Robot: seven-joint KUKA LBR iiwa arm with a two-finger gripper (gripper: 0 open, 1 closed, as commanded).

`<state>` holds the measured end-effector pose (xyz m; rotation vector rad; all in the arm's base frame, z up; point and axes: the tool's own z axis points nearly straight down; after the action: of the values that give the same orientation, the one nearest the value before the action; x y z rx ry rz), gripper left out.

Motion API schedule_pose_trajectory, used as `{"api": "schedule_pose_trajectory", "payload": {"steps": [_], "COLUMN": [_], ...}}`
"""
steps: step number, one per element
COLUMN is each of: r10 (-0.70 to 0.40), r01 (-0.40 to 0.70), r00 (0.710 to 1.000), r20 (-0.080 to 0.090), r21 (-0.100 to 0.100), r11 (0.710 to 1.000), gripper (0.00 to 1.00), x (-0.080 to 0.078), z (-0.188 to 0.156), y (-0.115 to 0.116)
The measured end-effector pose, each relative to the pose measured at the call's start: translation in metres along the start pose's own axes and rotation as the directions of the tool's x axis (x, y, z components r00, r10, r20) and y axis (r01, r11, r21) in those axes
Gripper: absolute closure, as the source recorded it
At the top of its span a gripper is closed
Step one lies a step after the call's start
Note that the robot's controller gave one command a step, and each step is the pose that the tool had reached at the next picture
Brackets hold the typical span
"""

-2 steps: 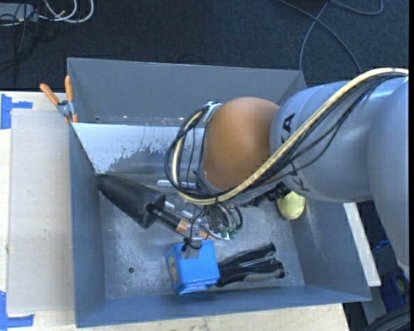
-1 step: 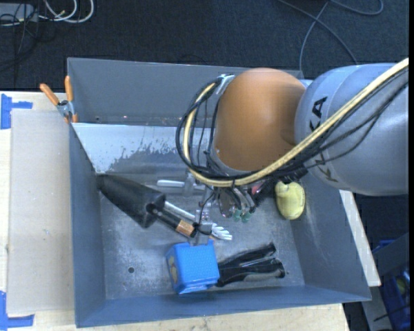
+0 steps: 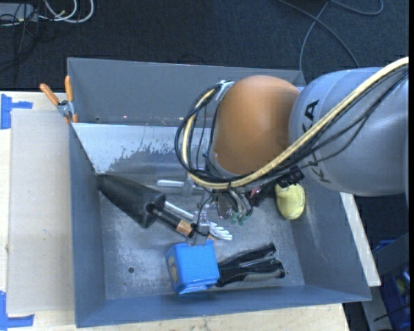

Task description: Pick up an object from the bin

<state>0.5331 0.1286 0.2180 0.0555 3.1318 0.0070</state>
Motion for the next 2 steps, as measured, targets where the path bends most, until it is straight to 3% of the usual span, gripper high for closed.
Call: {"api": "schedule_pose_trajectory", "payload": {"steps": [1,2], "r10": [-0.124,-0.217], "r01": [0.124,0.217], "r00": [0.992,0.976], "r20": [-0.011,-0.007], "r21": [0.002,0.000], "r11": [0.992,0.976], "gripper": [0.00,0.00], "x": [0.037,0.034], "z": [0.002,0.014], "y": [-0.025,-0.013]}}
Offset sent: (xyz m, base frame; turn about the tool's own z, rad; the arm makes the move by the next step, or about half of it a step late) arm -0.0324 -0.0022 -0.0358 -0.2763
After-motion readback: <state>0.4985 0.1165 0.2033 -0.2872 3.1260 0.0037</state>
